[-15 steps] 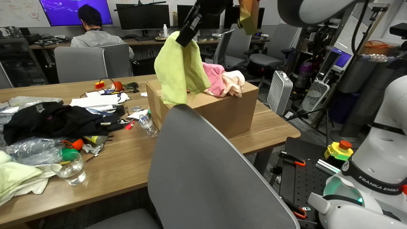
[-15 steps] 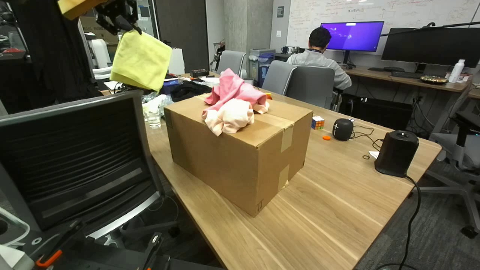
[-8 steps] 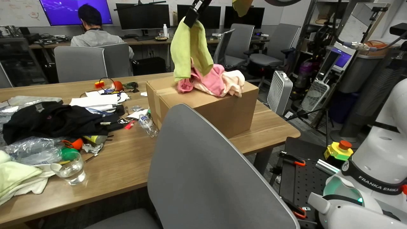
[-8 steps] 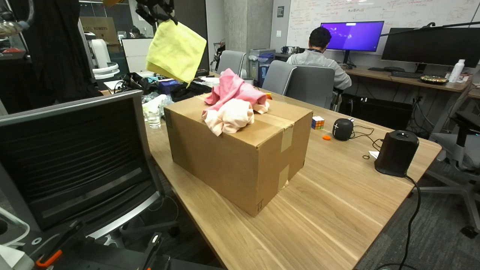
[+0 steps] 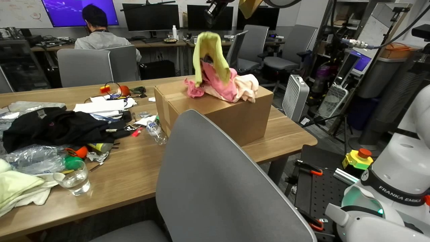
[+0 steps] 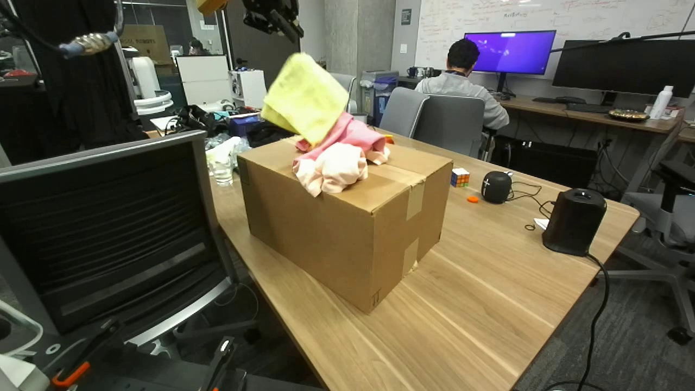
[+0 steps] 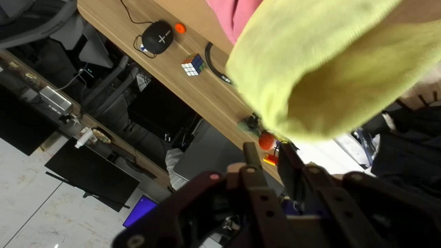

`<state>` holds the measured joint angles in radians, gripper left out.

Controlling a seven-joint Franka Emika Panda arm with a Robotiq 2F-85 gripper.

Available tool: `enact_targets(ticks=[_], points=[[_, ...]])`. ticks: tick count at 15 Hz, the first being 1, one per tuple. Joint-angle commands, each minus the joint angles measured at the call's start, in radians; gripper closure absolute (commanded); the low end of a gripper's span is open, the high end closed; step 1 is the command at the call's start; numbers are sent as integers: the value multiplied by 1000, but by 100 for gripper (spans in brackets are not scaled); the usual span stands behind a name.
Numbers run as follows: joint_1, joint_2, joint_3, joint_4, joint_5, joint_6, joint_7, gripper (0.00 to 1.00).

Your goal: Move the clothes from the chair headrest to the box

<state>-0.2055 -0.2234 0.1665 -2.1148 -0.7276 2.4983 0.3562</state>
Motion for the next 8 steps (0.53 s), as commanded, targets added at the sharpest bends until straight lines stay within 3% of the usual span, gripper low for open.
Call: enact_targets(ticks=[1,6,7,8], points=[[45,39,-34,69,-39,-84,-12,45],[107,46,-67,96,56,-216,-134,8],[119,-30,-88,-19,92,-219,-188,1],[132,-52,-94,-33,131,-284,-252,0]])
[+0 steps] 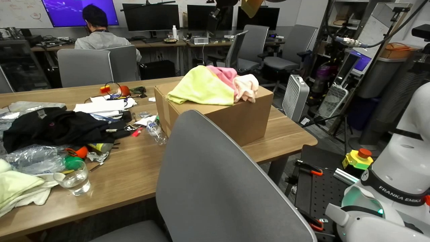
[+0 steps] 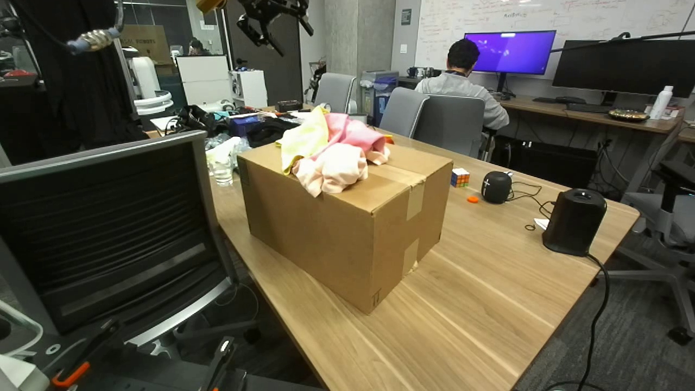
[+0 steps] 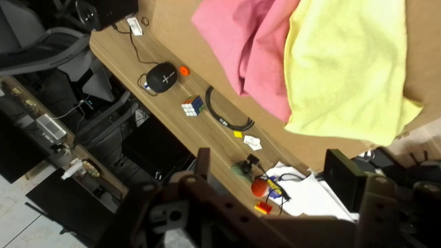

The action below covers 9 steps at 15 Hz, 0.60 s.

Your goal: Move the clothes from the chair headrest to the box

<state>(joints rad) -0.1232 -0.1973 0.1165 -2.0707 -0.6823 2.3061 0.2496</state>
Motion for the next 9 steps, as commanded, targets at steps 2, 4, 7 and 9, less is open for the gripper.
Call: enact_targets(ticks=[2,4,7,9], points=[[68,-151,-71,-142,161,-177,-282,0],[83,-233,-102,-198,224,-276,-428,0],[94,-377,-171,-260,279,-410,-626,1],[97,-473,-227,-287,294,-494,-746,0]])
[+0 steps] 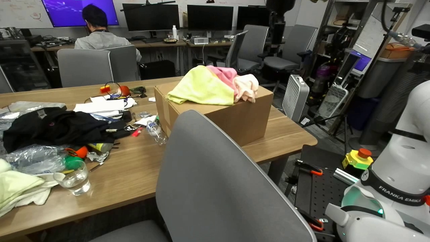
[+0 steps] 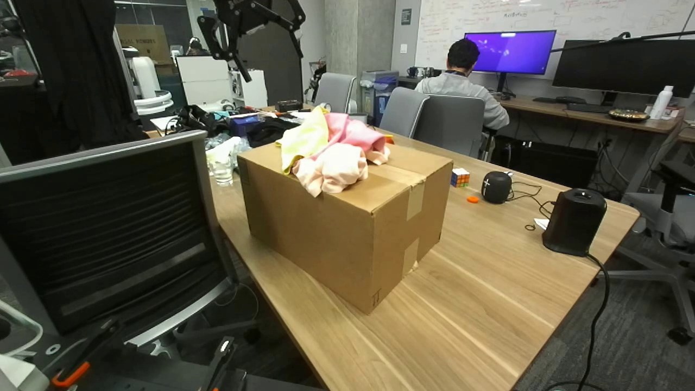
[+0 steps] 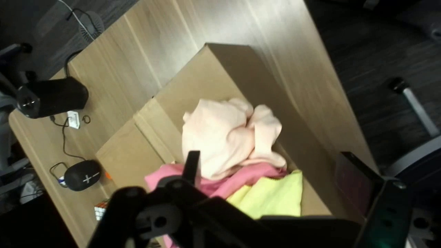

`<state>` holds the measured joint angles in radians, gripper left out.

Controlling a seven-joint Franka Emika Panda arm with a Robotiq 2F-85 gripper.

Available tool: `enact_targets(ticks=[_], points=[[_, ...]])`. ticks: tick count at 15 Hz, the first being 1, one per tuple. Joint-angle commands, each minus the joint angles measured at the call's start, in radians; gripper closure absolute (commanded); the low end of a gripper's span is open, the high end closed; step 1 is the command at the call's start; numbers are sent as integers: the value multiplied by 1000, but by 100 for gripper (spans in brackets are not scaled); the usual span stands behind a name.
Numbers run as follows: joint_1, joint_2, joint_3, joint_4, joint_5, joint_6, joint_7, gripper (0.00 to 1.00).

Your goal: Move the clothes from the chair headrest to the box

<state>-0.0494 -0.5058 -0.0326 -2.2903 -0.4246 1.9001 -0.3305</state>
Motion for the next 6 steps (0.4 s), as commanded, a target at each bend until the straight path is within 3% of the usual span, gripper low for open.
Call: enact_targets(ticks=[1,3,4,6], points=[[28,-199,-104,-70,46,-125,-214,0],[28,-257,-148,-80,51,-167,-259,0],[23,-185,-122,-52,17,-145,-194,0],[23,-240,-152,-70,21,-164,-234,0]])
